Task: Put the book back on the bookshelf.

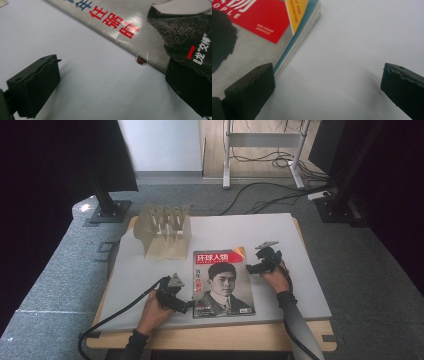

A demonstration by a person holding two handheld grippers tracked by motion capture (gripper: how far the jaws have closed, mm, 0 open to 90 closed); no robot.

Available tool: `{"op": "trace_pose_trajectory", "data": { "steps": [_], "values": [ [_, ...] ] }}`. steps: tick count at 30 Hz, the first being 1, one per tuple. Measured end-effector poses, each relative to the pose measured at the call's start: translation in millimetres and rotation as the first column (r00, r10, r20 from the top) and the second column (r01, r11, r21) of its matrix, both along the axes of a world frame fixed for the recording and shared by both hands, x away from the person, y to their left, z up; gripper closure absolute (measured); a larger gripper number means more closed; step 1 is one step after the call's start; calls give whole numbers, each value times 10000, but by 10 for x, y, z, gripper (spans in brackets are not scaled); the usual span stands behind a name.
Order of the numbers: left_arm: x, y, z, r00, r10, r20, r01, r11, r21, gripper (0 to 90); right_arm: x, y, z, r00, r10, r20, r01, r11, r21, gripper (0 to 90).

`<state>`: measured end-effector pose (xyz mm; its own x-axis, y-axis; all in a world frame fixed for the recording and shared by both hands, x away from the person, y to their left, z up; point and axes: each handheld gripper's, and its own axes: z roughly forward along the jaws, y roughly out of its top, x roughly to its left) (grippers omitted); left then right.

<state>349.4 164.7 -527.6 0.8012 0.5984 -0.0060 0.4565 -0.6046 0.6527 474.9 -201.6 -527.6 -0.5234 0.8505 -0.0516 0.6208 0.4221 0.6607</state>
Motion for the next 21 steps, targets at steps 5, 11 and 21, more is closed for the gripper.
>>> {"op": "trace_pose_trajectory", "data": {
  "steps": [5,11,21],
  "values": [
    [-51,-124,2,9990,-436,-32,436,9990,41,0,106,58,-7,9997,-202,97,201,9998,47,0],
    [43,-10,7,10000,-77,29,77,9999,84,0,92,26,30,9999,38,-129,-36,9999,141,25],
    [234,-52,-1,9979,649,3,-649,9979,4,0,-122,151,83,9922,1156,-476,-1070,9822,1545,130]
  ]
}}
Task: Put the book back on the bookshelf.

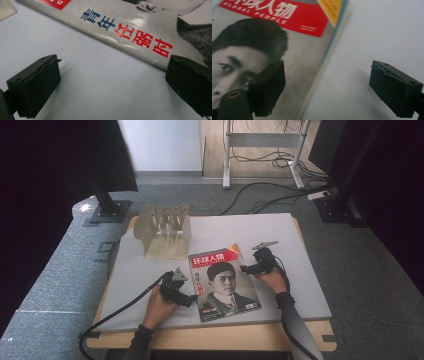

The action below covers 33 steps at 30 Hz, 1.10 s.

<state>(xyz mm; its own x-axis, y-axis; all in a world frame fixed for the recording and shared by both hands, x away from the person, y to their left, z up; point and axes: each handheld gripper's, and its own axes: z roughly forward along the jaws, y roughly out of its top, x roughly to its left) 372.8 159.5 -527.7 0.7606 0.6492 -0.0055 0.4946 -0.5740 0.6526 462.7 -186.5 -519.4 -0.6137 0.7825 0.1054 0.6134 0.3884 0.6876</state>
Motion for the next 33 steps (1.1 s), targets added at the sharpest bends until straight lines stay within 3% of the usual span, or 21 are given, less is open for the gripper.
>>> {"op": "trace_pose_trajectory", "data": {
  "steps": [6,9,13,16,18,19,21,23,24,26,30,31,33],
  "values": [
    [4,-12,-2,10000,57,6,-57,10000,14,0,116,211,-47,10000,91,7,-91,9995,305,201],
    [5,-17,-3,10000,60,4,-60,10000,15,0,161,244,-42,9994,13,-341,23,9945,1044,261],
    [6,-19,-3,10000,57,-2,-57,10000,24,0,162,239,-39,9981,-338,-511,403,9905,1317,301],
    [7,-20,-3,10000,60,-7,-60,10000,29,0,126,141,-39,9941,-435,-994,631,9771,2033,375],
    [8,-20,-3,10000,59,-10,-59,10000,31,0,105,116,-36,9932,-313,-1117,550,9749,2158,418],
    [9,-20,-3,10000,59,-16,-59,10000,25,0,45,95,-33,9925,80,-1224,232,9677,2510,439],
    [10,-20,-3,10000,50,-18,-50,10000,26,0,23,103,-23,9924,102,-1225,209,9681,2497,442],
    [10,-20,-4,10000,49,-16,-49,10000,22,0,7,143,3,9949,178,-992,25,9797,2005,457],
    [10,-20,-4,10000,46,-13,-46,10000,26,0,45,195,17,9958,239,-885,-100,9880,1539,481],
    [10,-21,-5,10000,46,-7,-46,10000,33,0,74,223,20,9965,263,-797,-152,9904,1372,507],
    [9,-21,-6,10000,49,-2,-49,10000,34,0,171,317,17,9992,295,-257,-276,9969,732,684],
    [9,-21,-5,10000,49,-8,-49,10000,33,0,162,312,29,9992,394,-99,-386,9968,694,752],
    [9,-21,-5,10000,51,-10,-51,10000,32,0,138,306,54,9988,480,5,-478,9958,776,802]
  ]
}}
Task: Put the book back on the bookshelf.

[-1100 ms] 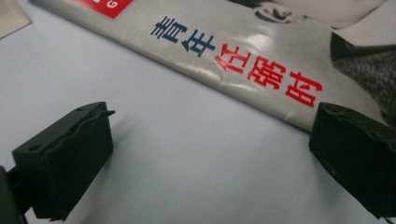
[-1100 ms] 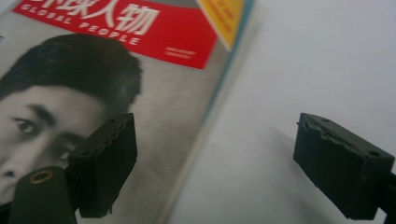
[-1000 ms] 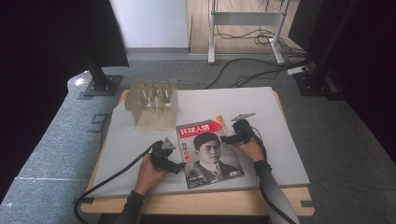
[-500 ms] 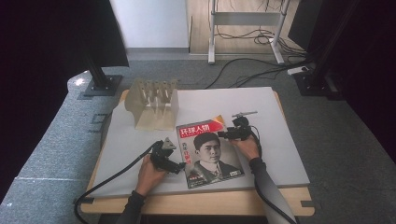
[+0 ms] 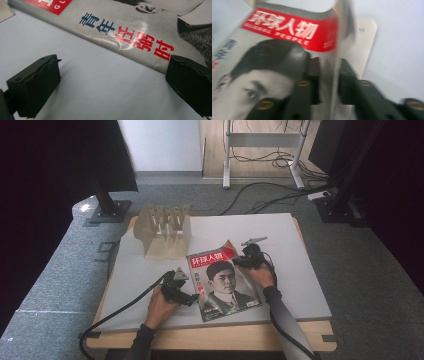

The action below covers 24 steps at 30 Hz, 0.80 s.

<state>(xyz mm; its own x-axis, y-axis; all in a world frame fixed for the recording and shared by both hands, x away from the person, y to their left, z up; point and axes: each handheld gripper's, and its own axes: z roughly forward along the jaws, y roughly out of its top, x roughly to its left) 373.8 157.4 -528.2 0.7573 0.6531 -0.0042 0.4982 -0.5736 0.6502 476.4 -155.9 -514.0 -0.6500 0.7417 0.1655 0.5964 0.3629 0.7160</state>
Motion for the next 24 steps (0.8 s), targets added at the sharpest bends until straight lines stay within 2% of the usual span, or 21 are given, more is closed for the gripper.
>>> {"op": "trace_pose_trajectory", "data": {
  "steps": [2,3,7,11,14,16,17,18,24],
  "values": [
    [1,1,0,10000,4,-5,-4,10000,-9,0,-100,5,115,9989,283,372,-286,9996,66,852],
    [1,2,0,10000,8,-8,-8,10000,-19,0,-100,5,115,9989,283,372,-286,9996,66,852],
    [3,6,0,10000,7,-30,-7,10000,-53,0,-221,78,289,9941,657,863,-625,9973,-389,856],
    [6,17,4,9999,-86,-66,86,9999,-58,0,-331,136,471,9864,1060,1253,-1014,9939,-428,858],
    [28,41,20,9992,-299,-254,297,9995,-99,0,-427,177,605,9786,1349,1553,-1290,9905,-478,859],
    [63,62,44,9979,-344,-550,328,9990,-292,0,-475,197,666,9745,1478,1686,-1409,9887,-521,859],
    [84,69,58,9971,-343,-680,315,9986,-422,0,-519,212,724,9697,1612,1836,-1538,9866,-538,860],
    [106,75,73,9966,-378,-738,339,9980,-537,0,-519,212,724,9697,1612,1836,-1538,9866,-538,860],
    [240,44,163,9945,-718,-758,652,9942,-856,13,-619,217,881,9596,1813,2151,-1739,9833,-530,861]
  ]
}}
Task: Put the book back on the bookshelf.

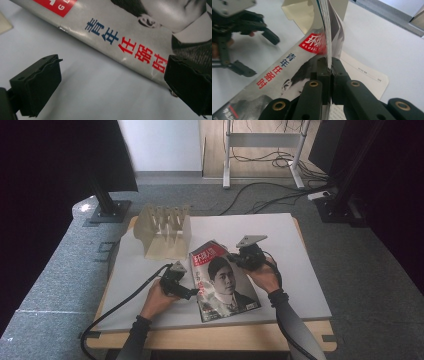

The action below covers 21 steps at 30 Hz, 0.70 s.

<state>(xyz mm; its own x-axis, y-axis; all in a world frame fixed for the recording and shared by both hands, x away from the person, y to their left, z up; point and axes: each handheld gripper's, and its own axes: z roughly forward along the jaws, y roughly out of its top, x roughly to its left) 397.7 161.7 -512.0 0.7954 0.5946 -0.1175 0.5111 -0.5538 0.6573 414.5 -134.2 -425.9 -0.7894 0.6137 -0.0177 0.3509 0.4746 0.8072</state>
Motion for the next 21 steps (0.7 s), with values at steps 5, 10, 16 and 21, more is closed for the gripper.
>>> {"op": "trace_pose_trajectory", "data": {
  "steps": [5,10,16,21],
  "values": [
    [106,-53,31,9996,-208,-200,205,9996,-186,35,-92,-16,145,9994,167,293,-170,9998,100,861],
    [184,-112,23,9961,-720,-504,703,9969,-352,49,-168,-50,256,9978,370,558,-383,9990,232,861],
    [208,-163,108,9915,-1131,-640,1075,9906,-848,111,-215,-60,311,9962,568,660,-596,9974,413,861],
    [195,-166,259,9944,-1027,-233,1002,9908,-911,143,-227,-95,372,9952,530,821,-581,9965,605,860]
  ]
}}
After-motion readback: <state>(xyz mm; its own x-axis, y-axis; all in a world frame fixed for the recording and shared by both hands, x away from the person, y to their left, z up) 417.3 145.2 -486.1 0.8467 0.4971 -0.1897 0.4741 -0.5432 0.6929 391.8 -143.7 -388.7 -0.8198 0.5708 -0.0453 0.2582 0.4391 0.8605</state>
